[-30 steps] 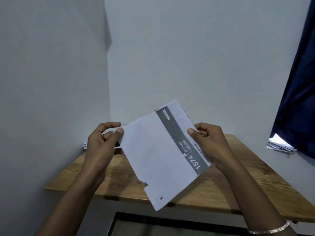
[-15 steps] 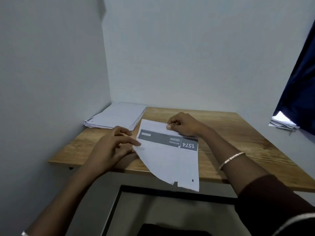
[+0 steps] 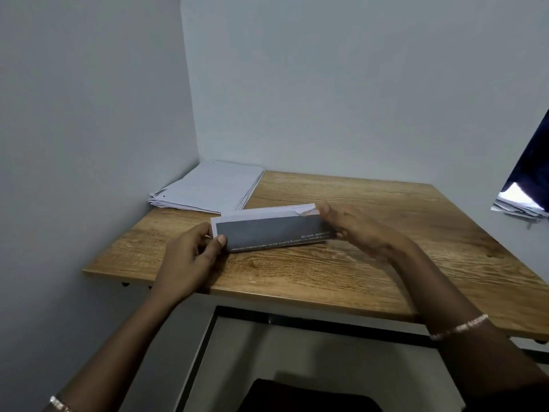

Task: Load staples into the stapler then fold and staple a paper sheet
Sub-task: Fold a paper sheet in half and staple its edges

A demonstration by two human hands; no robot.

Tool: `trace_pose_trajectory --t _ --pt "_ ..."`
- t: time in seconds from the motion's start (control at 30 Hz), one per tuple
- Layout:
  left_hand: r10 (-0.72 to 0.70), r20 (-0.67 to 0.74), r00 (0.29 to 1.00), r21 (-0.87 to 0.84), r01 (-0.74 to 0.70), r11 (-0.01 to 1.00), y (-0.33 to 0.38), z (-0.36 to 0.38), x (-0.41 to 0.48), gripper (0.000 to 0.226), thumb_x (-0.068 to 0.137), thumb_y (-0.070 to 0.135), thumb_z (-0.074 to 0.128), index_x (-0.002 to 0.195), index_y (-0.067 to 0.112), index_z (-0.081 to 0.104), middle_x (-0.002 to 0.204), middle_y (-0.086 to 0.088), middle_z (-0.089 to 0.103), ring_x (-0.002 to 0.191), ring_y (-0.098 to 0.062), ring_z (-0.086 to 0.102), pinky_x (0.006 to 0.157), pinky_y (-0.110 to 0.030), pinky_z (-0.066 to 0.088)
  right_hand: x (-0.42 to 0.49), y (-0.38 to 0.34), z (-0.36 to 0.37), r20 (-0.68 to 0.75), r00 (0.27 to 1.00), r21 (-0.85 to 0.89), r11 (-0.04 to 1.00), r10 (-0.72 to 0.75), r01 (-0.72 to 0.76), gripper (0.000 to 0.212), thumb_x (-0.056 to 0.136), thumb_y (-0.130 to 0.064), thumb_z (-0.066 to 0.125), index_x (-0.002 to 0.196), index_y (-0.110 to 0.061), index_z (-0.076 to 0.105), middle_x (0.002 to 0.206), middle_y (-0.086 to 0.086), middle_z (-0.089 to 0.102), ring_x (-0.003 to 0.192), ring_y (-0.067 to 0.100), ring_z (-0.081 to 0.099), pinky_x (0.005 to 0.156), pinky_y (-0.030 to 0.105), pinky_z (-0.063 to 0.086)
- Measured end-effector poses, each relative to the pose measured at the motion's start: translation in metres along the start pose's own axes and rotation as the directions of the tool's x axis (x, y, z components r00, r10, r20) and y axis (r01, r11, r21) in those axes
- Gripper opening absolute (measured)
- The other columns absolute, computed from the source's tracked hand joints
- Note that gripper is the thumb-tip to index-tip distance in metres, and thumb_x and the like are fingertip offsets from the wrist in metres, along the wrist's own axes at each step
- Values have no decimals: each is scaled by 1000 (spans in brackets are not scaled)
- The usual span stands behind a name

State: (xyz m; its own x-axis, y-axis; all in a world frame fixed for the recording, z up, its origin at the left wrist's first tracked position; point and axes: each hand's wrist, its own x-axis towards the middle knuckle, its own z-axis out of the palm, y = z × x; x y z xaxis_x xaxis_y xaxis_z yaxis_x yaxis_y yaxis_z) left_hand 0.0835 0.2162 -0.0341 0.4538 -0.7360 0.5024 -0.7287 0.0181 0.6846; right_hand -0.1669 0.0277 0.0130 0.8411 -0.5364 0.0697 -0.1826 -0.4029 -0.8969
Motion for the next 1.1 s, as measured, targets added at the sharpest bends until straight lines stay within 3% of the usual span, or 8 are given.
trace_pose_trajectory --t 0.1,0.2,0.33,0.47,0.73,0.9,1.0,1.1 --pt "-107 -20 994 -47 106 993 -2 4 6 22 96 24 62 75 21 62 60 6 70 54 -4 64 53 -25 44 -15 27 2 -65 998 54 998 19 -15 50 83 -52 76 126 -26 69 118 -2 77 112 17 71 105 44 52" --pt "-175 -47 983 -34 173 984 1 9 9 26 95 27 63 70 22 58 61 3 70 61 -21 68 62 -38 54 -11 34 11 -256 967 30 1000 0 8 29 94 -31 70 121 -20 73 106 -1 81 102 17 76 98 41 54" --pt "-213 -49 976 -45 211 977 4 12 11 18 88 32 67 77 19 63 67 -1 73 63 -30 69 67 -51 56 -11 35 16 -306 952 8 999 34 -34 25 91 -33 73 114 -23 76 97 -5 82 93 11 77 88 31 54" --pt "-229 -12 973 -67 228 971 5 13 13 17 91 35 66 84 20 64 75 -5 75 64 -34 72 68 -59 57 -11 28 21 -341 936 156 987 89 -37 38 86 -44 76 115 -20 76 101 -4 82 97 13 77 89 30 54" --pt "-201 -58 978 160 208 965 10 14 10 22 82 26 71 67 13 60 64 0 64 64 -23 62 58 -36 46 -14 27 28 -454 885 -129 975 103 -180 27 82 -34 82 106 -22 81 98 -10 80 84 1 73 66 14 48" --pt "-253 -32 967 223 254 941 8 16 12 24 82 31 71 66 18 58 63 3 63 69 -22 59 74 -38 44 -12 20 33 -486 868 -239 940 100 -242 27 81 -34 83 106 -23 81 103 -8 80 87 1 69 71 21 50" --pt "-262 -35 965 306 259 916 7 19 15 27 84 35 68 65 23 54 64 6 60 67 -13 54 86 -42 38 -12 16 36 -518 847 -341 880 118 -330 29 80 -40 82 104 -25 80 100 -7 79 94 12 68 94 45 52" --pt "-268 -53 962 362 268 893 8 22 14 25 85 38 64 67 26 53 67 9 58 68 -13 49 83 -40 26 -11 15 37 -538 830 -347 859 146 -376 27 79 -41 82 100 -23 78 90 -10 74 90 15 65 97 54 49"
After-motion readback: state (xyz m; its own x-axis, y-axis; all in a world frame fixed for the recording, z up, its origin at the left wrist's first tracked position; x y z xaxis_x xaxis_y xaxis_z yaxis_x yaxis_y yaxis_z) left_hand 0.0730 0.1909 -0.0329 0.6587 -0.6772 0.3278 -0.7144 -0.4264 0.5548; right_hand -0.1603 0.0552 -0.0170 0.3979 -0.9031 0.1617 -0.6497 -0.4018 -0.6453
